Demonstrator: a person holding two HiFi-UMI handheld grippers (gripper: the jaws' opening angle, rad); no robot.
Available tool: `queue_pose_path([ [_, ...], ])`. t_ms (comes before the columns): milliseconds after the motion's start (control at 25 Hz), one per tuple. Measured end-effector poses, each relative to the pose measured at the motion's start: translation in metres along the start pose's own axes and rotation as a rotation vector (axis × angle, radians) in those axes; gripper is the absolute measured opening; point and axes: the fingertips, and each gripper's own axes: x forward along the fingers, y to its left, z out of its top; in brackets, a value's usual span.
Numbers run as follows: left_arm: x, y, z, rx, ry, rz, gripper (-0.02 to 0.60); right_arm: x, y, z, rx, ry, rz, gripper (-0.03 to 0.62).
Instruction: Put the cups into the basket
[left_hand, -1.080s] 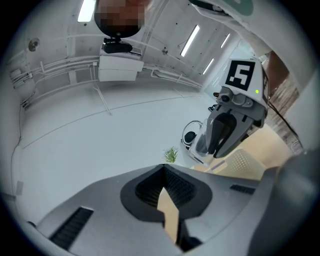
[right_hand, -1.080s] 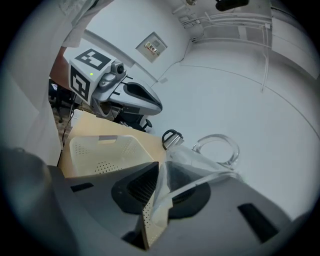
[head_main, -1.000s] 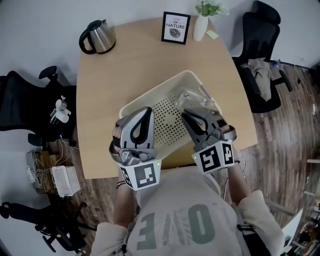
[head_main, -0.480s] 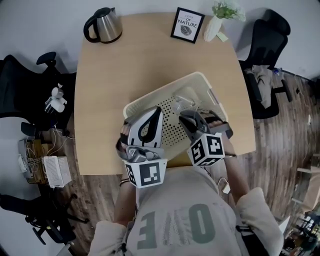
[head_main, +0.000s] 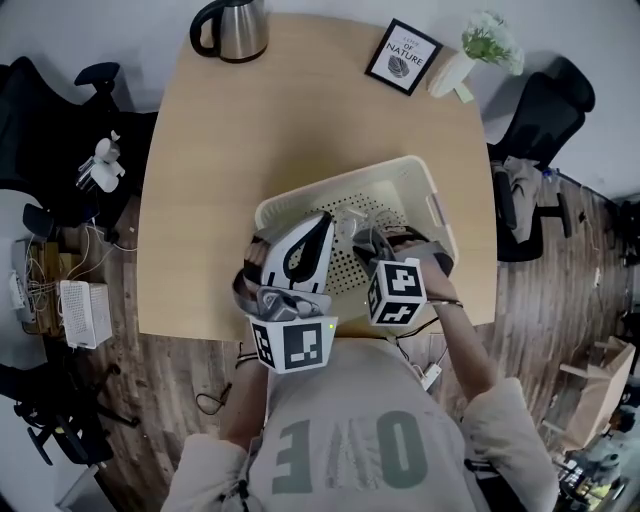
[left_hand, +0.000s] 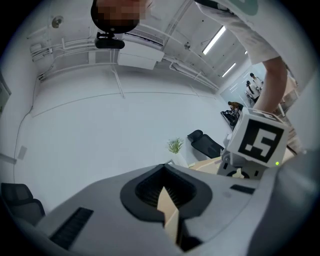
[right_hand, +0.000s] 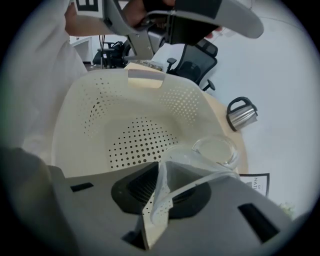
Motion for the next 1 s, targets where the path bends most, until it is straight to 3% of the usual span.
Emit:
queue_pose_path([
  [360, -0.006, 0.02, -0.015, -0.008, 0.022, 0.055, 0.006, 0.044, 0.018, -0.029, -0.267, 0.235, 0.207, 0.044],
  [520, -0.008, 0.024, -0.025, -0.017, 0.04, 0.049, 0.006, 0.053, 0.03, -0.03, -0.292, 0.275, 0.29, 0.043],
  [640, -0.01, 0.03, -0.031, -0.025, 0.047, 0.058, 0.006, 0.059, 0.036, -0.027, -0.333, 0.32, 0.299, 0.043],
  [840, -0.01, 0.036, -0.037, -0.03, 0.046, 0.059, 0.006, 0.065, 0.033, -0.02, -0.271, 0.338, 0.288, 0.045],
  [1000, -0.01, 0.036, -0.036, -0.028, 0.043, 0.05, 0.006, 0.063, 0.029, -0.015, -0.174, 0.293, 0.261, 0.111],
])
